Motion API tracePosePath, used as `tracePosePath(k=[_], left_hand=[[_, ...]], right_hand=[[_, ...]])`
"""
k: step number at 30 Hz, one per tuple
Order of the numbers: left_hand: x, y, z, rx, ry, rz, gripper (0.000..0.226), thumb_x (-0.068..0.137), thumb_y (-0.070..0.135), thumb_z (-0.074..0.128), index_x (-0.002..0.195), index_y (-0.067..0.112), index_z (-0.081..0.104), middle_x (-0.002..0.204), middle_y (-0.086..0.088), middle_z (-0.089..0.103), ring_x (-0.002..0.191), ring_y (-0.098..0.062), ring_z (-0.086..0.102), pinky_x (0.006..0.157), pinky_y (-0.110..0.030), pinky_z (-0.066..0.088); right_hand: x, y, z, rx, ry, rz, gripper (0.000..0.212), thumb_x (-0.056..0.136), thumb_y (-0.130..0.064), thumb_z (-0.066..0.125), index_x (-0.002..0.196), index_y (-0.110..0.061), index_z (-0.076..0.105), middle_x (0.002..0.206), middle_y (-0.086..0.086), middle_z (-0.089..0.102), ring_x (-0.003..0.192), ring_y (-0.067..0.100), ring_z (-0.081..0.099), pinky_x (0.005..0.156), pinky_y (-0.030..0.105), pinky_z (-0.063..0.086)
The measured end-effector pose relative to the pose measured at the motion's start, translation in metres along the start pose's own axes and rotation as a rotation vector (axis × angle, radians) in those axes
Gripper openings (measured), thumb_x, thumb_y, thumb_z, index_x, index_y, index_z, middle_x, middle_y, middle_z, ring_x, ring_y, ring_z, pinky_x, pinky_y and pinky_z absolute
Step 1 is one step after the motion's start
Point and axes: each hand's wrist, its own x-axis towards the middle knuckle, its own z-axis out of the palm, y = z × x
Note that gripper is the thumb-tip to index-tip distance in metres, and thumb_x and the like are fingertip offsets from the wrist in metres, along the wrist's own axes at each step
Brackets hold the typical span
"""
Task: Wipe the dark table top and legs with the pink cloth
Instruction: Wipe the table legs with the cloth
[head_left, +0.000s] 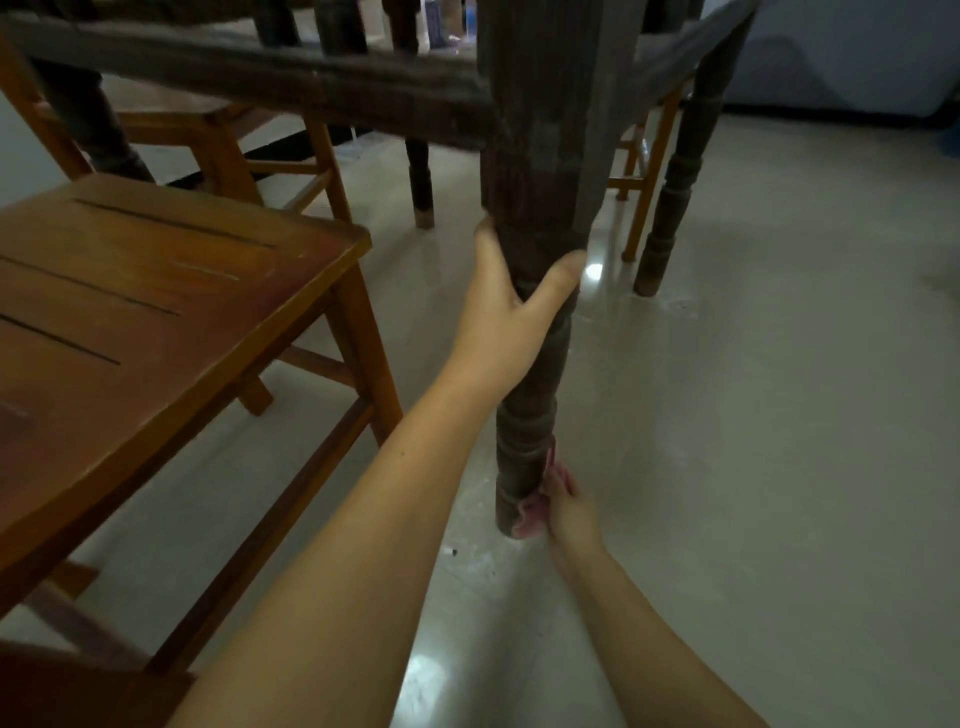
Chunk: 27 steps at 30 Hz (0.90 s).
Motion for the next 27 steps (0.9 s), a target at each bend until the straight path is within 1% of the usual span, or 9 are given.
tracePosePath(k=[3, 6, 10, 13, 17, 19, 21, 23, 27], left_hand=[[-0.003, 0.017, -0.005, 0.017, -0.047, -0.158, 0.069, 0.086, 0.029, 0.060, 0.141, 0.026, 0.019, 0.133, 0.015, 0.040, 0.116, 0.003, 0.036, 0.088, -0.009, 0.036], [-0.003, 0.037, -0.012, 0.092, -0.089, -0.331, 0.064, 0.085, 0.027, 0.062, 0.137, 0.020, 0.024, 0.131, 0.007, 0.043, 0.122, -0.009, 0.040, 0.097, -0.025, 0.036], [-0.022, 0.076, -0.029, 0.242, -0.185, -0.433, 0.053, 0.092, 0.022, 0.052, 0.138, 0.016, 0.028, 0.128, 0.008, 0.040, 0.121, -0.005, 0.037, 0.094, -0.019, 0.032], [-0.066, 0.104, -0.055, 0.471, -0.203, -0.592, 0.056, 0.094, 0.030, 0.047, 0.143, 0.016, 0.023, 0.146, 0.001, 0.030, 0.133, -0.014, 0.030, 0.105, -0.027, 0.026], [-0.115, 0.178, -0.093, 0.719, -0.172, -0.645, 0.051, 0.096, 0.035, 0.040, 0.141, 0.014, 0.028, 0.143, -0.008, 0.037, 0.129, -0.021, 0.037, 0.103, -0.030, 0.031], [-0.133, 0.229, -0.114, 0.854, -0.189, -0.587, 0.055, 0.093, 0.047, 0.031, 0.137, 0.013, 0.034, 0.134, -0.008, 0.045, 0.120, -0.022, 0.044, 0.096, -0.031, 0.037], [-0.150, 0.281, -0.135, 0.928, -0.192, -0.543, 0.073, 0.081, 0.057, 0.015, 0.135, 0.013, 0.038, 0.129, -0.008, 0.048, 0.116, -0.024, 0.048, 0.093, -0.034, 0.040], [-0.169, 0.328, -0.154, 0.981, -0.155, -0.501, 0.075, 0.077, 0.054, 0.016, 0.131, 0.011, 0.045, 0.124, -0.009, 0.054, 0.112, -0.028, 0.053, 0.091, -0.036, 0.043], [-0.223, 0.408, -0.190, 1.036, -0.051, -0.560, 0.070, 0.079, 0.049, 0.021, 0.127, 0.008, 0.050, 0.120, -0.012, 0.057, 0.108, -0.030, 0.056, 0.090, -0.039, 0.042]], right_hand=[[-0.029, -0.063, 0.007, -0.073, 0.034, -0.069, 0.020, 0.099, -0.014, 0.043, 0.107, -0.003, 0.058, 0.069, 0.011, 0.062, 0.044, 0.017, 0.061, 0.040, 0.022, 0.046], [-0.067, -0.125, 0.014, -0.046, 0.002, -0.051, 0.020, 0.099, -0.010, 0.042, 0.113, -0.011, 0.056, 0.067, 0.011, 0.065, 0.046, 0.021, 0.060, 0.043, 0.030, 0.051], [-0.116, -0.194, 0.020, 0.044, -0.064, 0.008, 0.032, 0.101, -0.006, 0.032, 0.128, -0.011, 0.048, 0.083, 0.012, 0.065, 0.045, 0.018, 0.062, 0.047, 0.035, 0.056], [-0.160, -0.235, 0.011, -0.339, -0.081, -0.079, 0.031, 0.101, -0.016, 0.035, 0.129, -0.012, 0.050, 0.085, -0.005, 0.060, 0.053, 0.007, 0.059, 0.053, 0.029, 0.052], [-0.247, -0.288, 0.014, -0.653, -0.155, -0.041, 0.022, 0.096, -0.035, 0.049, 0.103, -0.022, 0.065, 0.086, 0.005, 0.072, 0.045, 0.017, 0.048, 0.041, 0.028, 0.045], [-0.295, -0.316, 0.021, -0.716, -0.219, -0.184, 0.022, 0.098, -0.020, 0.047, 0.106, -0.030, 0.064, 0.103, -0.001, 0.071, 0.057, 0.014, 0.053, 0.048, 0.019, 0.044], [-0.337, -0.341, 0.032, -0.837, -0.339, -0.367, 0.031, 0.096, -0.001, 0.043, 0.112, -0.021, 0.060, 0.113, -0.003, 0.063, 0.090, 0.008, 0.063, 0.074, 0.013, 0.048], [-0.379, -0.367, 0.044, -0.923, -0.489, -0.564, 0.031, 0.092, 0.006, 0.047, 0.117, -0.009, 0.057, 0.113, -0.003, 0.058, 0.111, 0.011, 0.058, 0.095, 0.023, 0.046], [-0.445, -0.390, 0.071, -1.166, -0.657, -1.050, 0.051, 0.076, 0.005, 0.068, 0.122, -0.013, 0.057, 0.126, 0.013, 0.056, 0.112, 0.034, 0.055, 0.093, 0.047, 0.049]])
